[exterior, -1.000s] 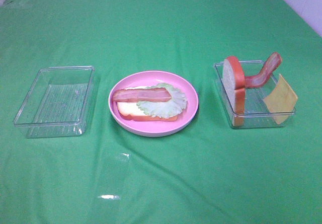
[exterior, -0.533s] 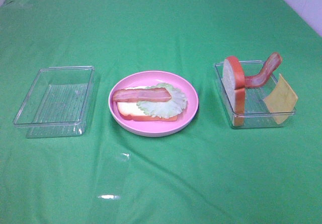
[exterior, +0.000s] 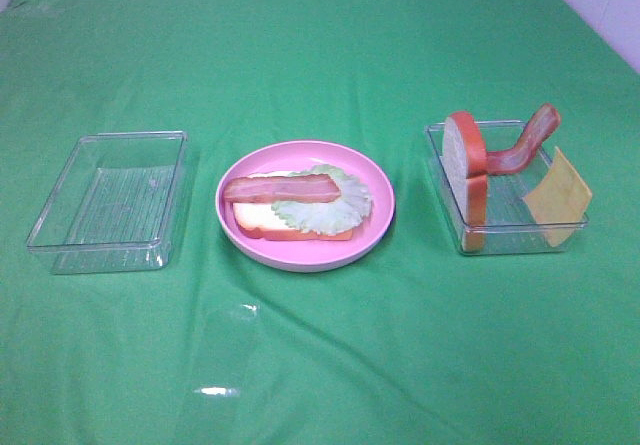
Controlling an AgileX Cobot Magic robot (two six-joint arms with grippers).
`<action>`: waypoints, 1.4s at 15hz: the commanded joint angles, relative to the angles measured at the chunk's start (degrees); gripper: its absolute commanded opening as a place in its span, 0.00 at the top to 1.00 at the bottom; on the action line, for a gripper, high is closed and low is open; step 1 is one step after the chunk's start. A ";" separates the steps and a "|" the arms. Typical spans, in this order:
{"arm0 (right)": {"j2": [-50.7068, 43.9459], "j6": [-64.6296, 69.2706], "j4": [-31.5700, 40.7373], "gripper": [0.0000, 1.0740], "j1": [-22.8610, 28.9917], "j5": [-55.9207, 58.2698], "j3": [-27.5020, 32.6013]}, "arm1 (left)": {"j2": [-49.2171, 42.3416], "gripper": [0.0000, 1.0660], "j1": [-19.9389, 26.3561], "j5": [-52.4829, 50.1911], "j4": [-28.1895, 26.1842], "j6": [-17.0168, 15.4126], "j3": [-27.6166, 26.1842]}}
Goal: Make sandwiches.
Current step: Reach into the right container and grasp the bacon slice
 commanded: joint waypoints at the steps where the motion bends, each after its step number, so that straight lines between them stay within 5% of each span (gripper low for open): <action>1: 4.13 0.57 -0.63 0.12 -0.29 -11.75 -0.29 | -0.86 0.08 0.06 -0.29 -0.17 0.11 0.23; 9: 27.56 0.63 -1.03 0.12 -0.29 -18.33 -4.47 | -0.86 0.08 0.06 -0.29 -0.17 0.11 0.23; 17: 68.58 0.52 -1.03 0.14 -0.29 0.69 -34.84 | -0.86 0.08 0.06 -0.29 -0.17 0.11 0.23; 20: 81.53 -1.26 -0.80 0.14 -0.29 7.28 -48.87 | -0.86 0.08 0.06 -0.29 -0.17 0.11 0.23; 21: 89.67 -2.86 0.00 0.14 -0.29 9.74 -57.58 | -0.86 0.08 0.06 -0.29 -0.17 0.11 0.23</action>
